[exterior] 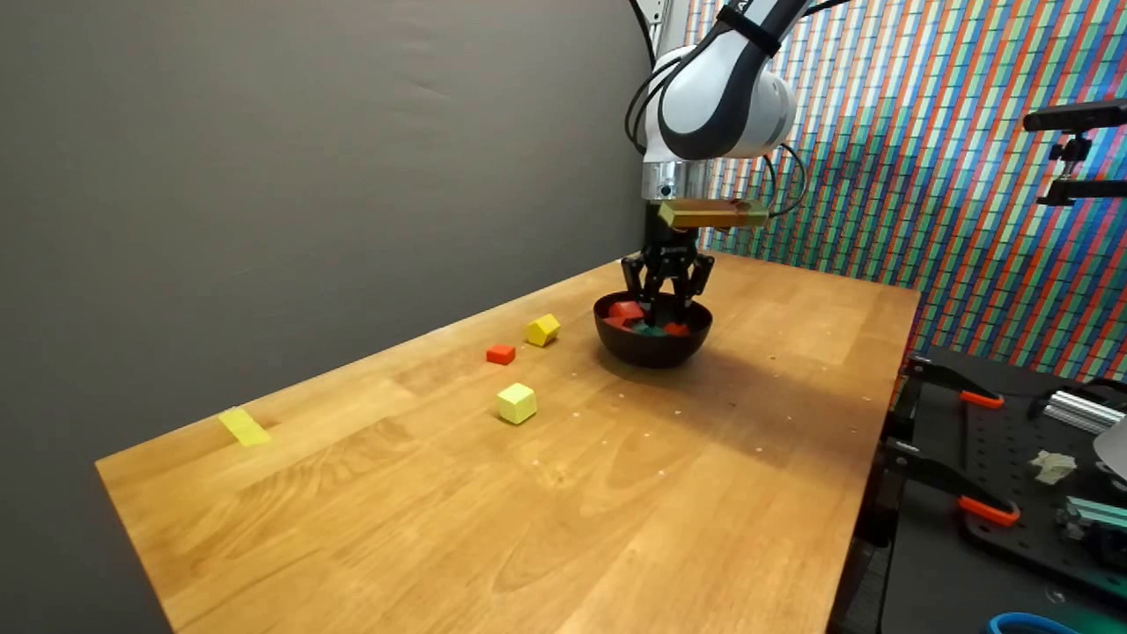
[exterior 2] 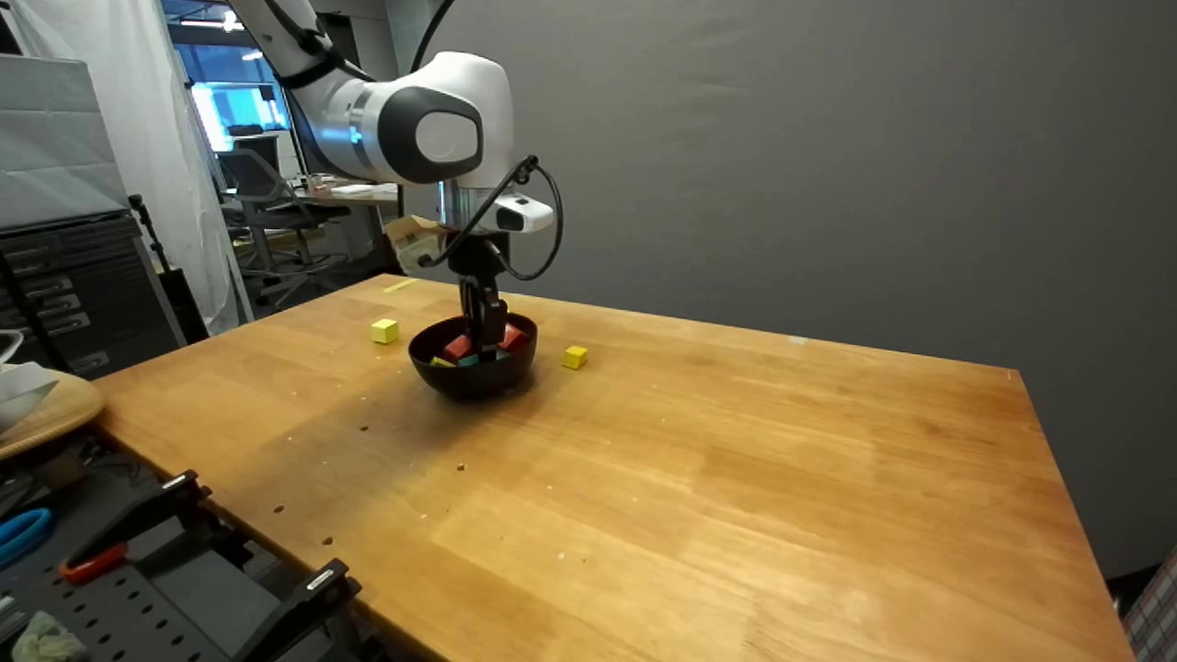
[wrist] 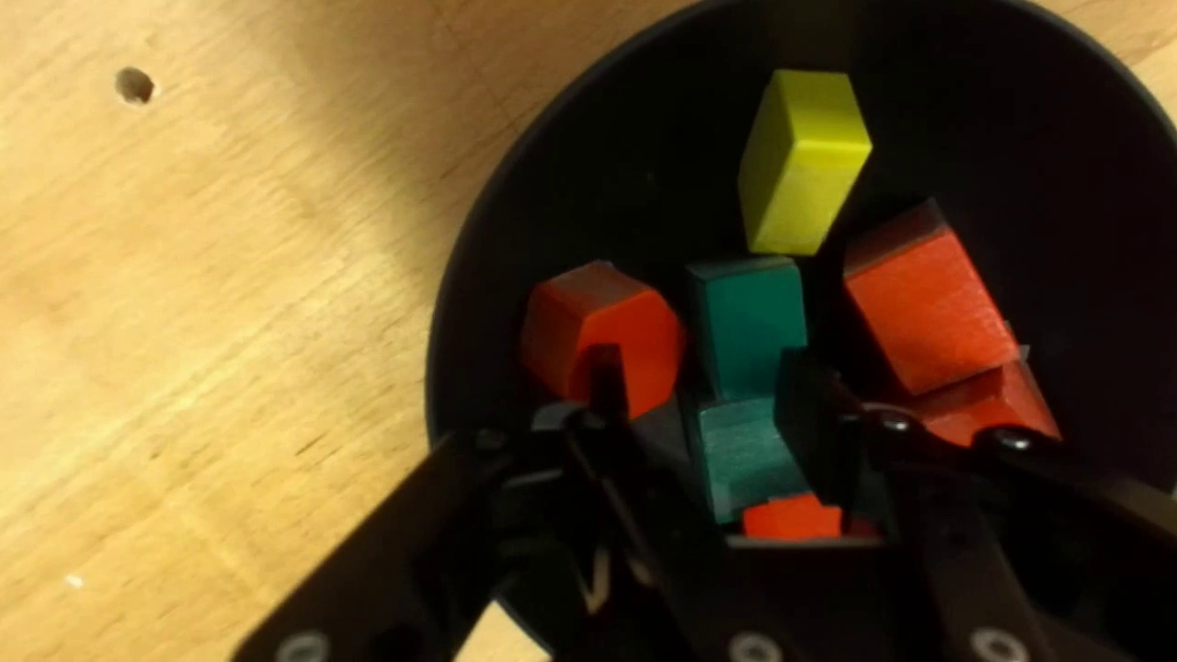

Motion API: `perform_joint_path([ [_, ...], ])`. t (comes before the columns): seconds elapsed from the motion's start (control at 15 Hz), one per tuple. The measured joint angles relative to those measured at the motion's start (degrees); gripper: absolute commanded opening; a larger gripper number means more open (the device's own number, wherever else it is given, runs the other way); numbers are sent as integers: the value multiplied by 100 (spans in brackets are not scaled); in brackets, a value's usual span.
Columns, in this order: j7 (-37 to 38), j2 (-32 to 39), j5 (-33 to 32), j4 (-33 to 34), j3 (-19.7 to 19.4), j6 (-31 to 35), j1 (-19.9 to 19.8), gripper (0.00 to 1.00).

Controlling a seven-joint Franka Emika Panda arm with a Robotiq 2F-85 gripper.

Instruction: Remove the cubes from the bowl

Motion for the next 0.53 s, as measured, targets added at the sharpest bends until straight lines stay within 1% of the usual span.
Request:
perform_joint_path([
  [0.07,-2,30,-60,22,0,15,9,13],
  [0.2,-3,57,-190,67,0,33,33,12],
  [0.27,-4,69,-244,89,0,34,50,14],
  [0.4,-4,92,-364,130,0,38,85,19],
  [0.47,-4,101,-412,146,0,39,99,29],
  [0.53,-6,110,-435,161,0,40,111,35],
])
